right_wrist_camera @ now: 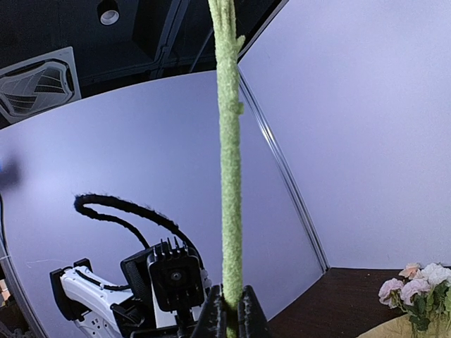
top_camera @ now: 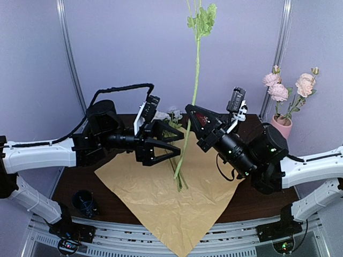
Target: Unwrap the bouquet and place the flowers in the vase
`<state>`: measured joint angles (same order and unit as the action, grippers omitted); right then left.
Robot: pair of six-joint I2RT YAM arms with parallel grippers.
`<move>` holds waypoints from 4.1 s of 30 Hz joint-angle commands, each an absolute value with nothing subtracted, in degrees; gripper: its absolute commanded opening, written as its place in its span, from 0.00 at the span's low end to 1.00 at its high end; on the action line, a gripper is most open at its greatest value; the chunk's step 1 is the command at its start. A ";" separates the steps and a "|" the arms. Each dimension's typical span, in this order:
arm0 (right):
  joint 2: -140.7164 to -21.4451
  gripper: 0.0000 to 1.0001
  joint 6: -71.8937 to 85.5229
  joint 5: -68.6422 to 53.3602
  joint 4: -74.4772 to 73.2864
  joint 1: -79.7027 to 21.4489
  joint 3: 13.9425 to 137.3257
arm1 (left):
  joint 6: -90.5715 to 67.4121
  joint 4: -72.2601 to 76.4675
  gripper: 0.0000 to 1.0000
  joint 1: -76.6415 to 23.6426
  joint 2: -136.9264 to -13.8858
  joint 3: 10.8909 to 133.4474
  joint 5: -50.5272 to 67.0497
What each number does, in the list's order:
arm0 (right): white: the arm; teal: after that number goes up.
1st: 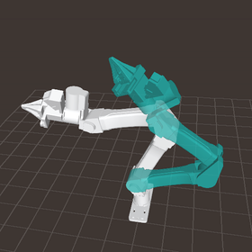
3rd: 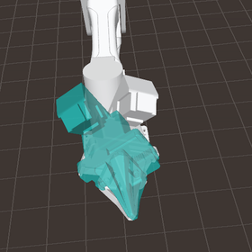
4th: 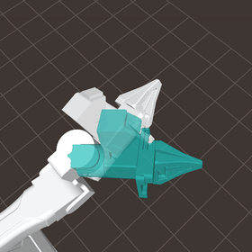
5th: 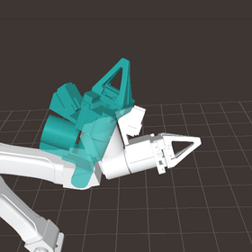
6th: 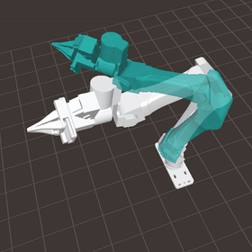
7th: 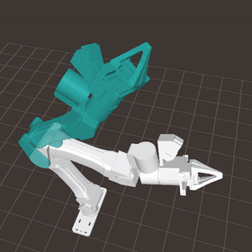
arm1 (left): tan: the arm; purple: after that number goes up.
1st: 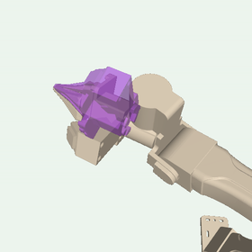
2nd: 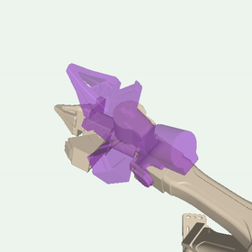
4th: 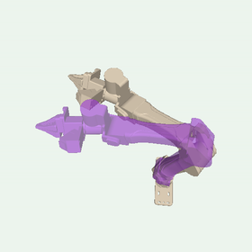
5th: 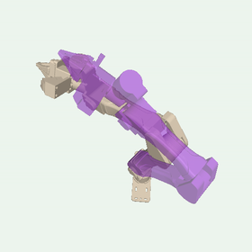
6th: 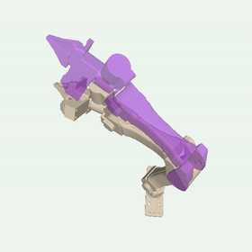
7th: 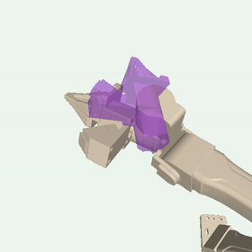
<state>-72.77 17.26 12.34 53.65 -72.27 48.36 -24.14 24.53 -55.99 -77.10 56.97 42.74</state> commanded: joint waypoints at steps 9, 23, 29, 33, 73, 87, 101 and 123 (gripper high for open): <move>-75.10 0.00 14.63 12.91 57.62 -72.86 48.94 | -26.63 24.86 0.60 -56.21 -80.91 59.89 48.16; -74.39 0.00 13.97 14.19 57.55 -72.90 48.07 | -24.22 21.83 0.12 -56.25 -80.95 59.97 47.26; -74.00 0.00 13.97 13.52 55.27 -72.94 48.51 | -23.52 21.58 0.00 -56.25 -80.29 59.16 45.35; -71.22 0.33 15.02 14.95 41.21 -72.86 51.93 | -21.66 18.71 0.00 -56.12 -78.45 58.50 37.50; -71.07 0.53 26.48 2.09 7.21 -58.48 72.25 | -13.80 5.63 0.00 -57.22 -73.85 50.30 23.19; -73.06 0.19 28.10 -0.87 7.48 -57.33 72.86 | -13.52 5.55 0.00 -57.22 -74.27 50.36 23.38; -69.44 0.00 21.70 4.64 -0.10 -57.21 74.83 | -10.00 0.54 0.98 -57.24 -70.65 54.04 7.51; -62.05 0.00 -7.99 52.39 -37.60 -57.23 107.91 | 19.83 16.17 0.98 -57.13 -71.87 48.82 -34.84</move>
<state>-62.76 -1.96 39.35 -33.45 -57.45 107.04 16.43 9.19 -57.10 -69.63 51.72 -27.94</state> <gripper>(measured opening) 0.064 0.978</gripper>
